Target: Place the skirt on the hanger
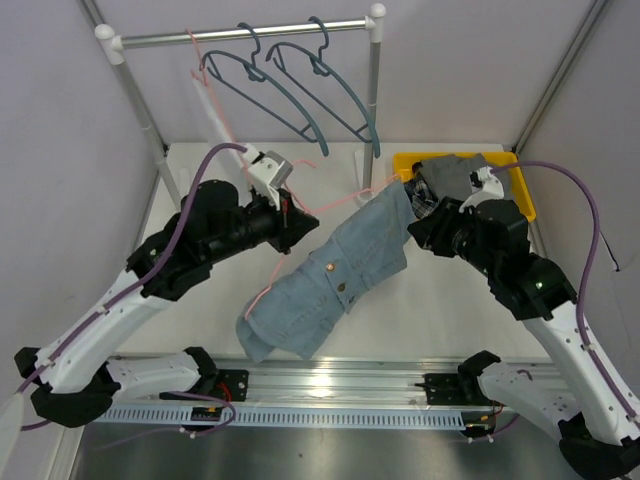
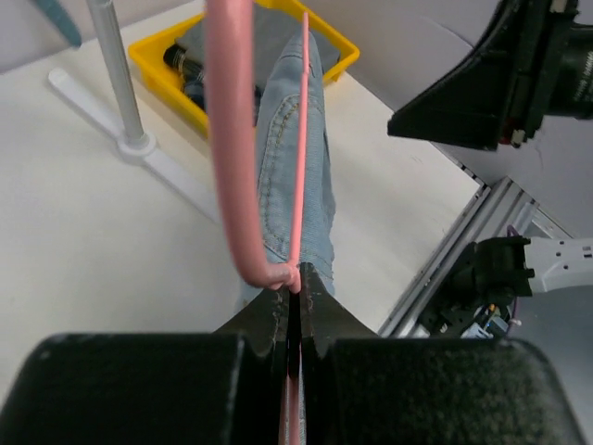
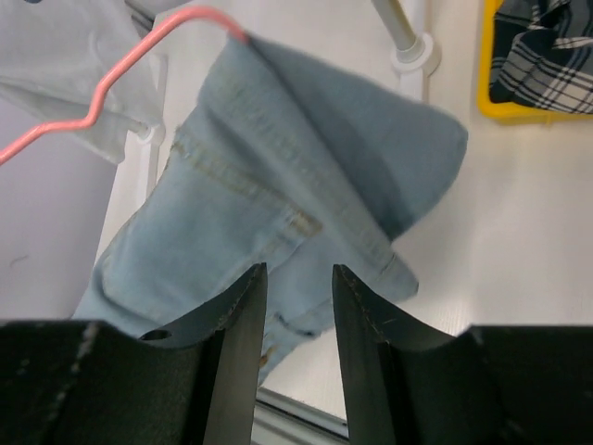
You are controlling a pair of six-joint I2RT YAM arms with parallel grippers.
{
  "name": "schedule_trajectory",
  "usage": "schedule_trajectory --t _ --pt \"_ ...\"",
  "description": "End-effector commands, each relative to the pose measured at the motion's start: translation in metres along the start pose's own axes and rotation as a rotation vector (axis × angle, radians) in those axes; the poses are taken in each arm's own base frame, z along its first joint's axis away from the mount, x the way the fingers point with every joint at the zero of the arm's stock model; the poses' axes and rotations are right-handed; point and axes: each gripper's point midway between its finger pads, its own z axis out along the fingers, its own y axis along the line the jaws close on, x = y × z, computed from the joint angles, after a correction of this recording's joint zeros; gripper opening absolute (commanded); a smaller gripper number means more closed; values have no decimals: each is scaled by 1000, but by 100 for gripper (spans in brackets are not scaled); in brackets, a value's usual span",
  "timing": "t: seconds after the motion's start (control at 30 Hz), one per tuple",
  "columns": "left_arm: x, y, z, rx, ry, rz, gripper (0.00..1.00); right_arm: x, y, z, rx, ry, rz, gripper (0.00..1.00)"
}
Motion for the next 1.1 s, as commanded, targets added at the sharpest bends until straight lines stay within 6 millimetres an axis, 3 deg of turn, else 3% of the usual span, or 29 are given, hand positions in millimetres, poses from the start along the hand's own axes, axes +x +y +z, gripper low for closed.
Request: schedule_trajectory --t 0.0,0.4,0.6,0.77,1.07 --pt "-17 5 -44 -79 -37 -68 0 -8 24 0 -137 30 -17 39" --pt "33 37 -111 -288 85 -204 0 1 23 22 -151 82 -7 38" --pt "47 59 -136 -430 84 -258 0 10 36 38 -222 125 -8 39" --pt "58 78 -146 -567 88 -306 0 20 39 49 -221 151 -33 38" --pt "69 91 -151 -663 119 -322 0 24 35 56 -213 161 -42 38"
